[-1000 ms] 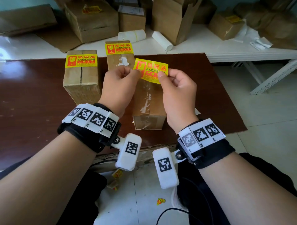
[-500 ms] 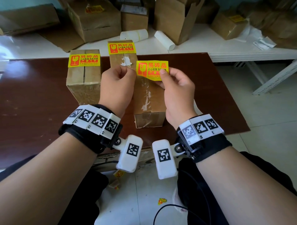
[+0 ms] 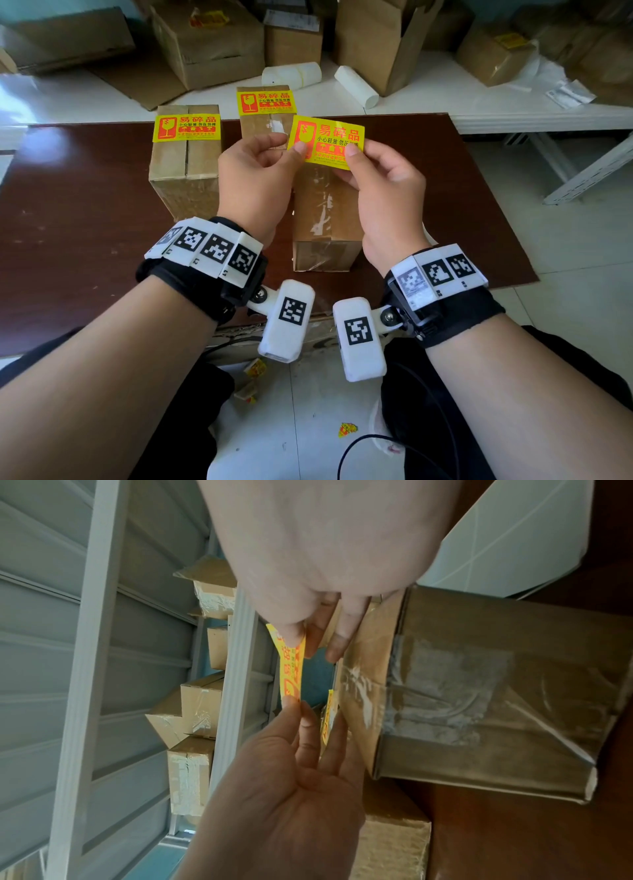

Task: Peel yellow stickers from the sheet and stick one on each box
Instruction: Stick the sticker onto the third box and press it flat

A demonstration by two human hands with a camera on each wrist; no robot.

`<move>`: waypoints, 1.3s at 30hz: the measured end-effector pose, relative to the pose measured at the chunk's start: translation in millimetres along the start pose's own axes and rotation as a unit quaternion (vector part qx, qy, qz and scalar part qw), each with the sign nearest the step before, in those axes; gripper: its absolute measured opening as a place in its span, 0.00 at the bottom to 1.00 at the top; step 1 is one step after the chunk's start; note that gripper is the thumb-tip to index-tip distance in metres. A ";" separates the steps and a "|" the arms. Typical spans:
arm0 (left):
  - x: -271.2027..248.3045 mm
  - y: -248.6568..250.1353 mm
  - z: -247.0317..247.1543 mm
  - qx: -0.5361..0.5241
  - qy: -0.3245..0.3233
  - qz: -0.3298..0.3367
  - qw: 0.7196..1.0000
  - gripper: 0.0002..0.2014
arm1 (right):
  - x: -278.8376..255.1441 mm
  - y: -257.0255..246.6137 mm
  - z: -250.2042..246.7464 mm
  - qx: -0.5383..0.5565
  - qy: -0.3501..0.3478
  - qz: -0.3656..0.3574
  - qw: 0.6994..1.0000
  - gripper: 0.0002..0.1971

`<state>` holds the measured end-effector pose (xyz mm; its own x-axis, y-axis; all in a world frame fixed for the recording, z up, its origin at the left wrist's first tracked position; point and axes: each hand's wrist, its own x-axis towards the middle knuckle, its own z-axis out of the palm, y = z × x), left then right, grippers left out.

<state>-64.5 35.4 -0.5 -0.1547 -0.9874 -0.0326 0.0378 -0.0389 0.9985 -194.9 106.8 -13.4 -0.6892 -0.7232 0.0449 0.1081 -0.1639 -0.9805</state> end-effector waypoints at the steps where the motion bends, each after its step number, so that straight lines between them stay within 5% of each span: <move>1: -0.6 0.7 0.6 0.000 -0.002 0.003 1.000 0.09 | -0.3 0.1 0.0 -0.004 0.004 -0.003 1.000 0.10; 7: -4.8 0.9 3.2 0.020 -0.002 0.039 0.999 0.06 | -1.8 1.9 -0.5 -0.048 0.032 -0.031 0.998 0.08; 10: -3.8 0.0 3.2 0.011 0.006 0.038 0.999 0.07 | -0.6 3.4 -2.5 -0.050 0.046 -0.021 0.997 0.25; 16: -1.7 3.1 -1.8 0.025 0.016 0.052 0.998 0.08 | 1.5 -3.9 -5.0 -0.047 0.054 -0.031 0.997 0.02; 25: -1.8 11.5 -5.9 0.067 0.021 0.083 0.994 0.10 | 4.8 -14.6 -10.4 -0.069 0.022 -0.023 0.997 0.03; 33: 1.3 6.0 -9.0 0.076 -0.001 0.004 0.997 0.14 | 9.1 -15.1 -12.0 -0.091 0.021 0.001 0.996 0.04; 39: 3.7 2.2 -12.7 0.072 -0.014 -0.043 0.996 0.21 | 11.6 -15.1 -14.5 -0.117 0.027 0.031 0.992 0.32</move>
<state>-52.4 29.7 1.0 -0.1794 -0.9766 -0.1190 -0.1183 -0.0986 0.9881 -214.8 110.6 -0.8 -0.7239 -0.6896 -0.0208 -0.0143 0.0451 -0.9989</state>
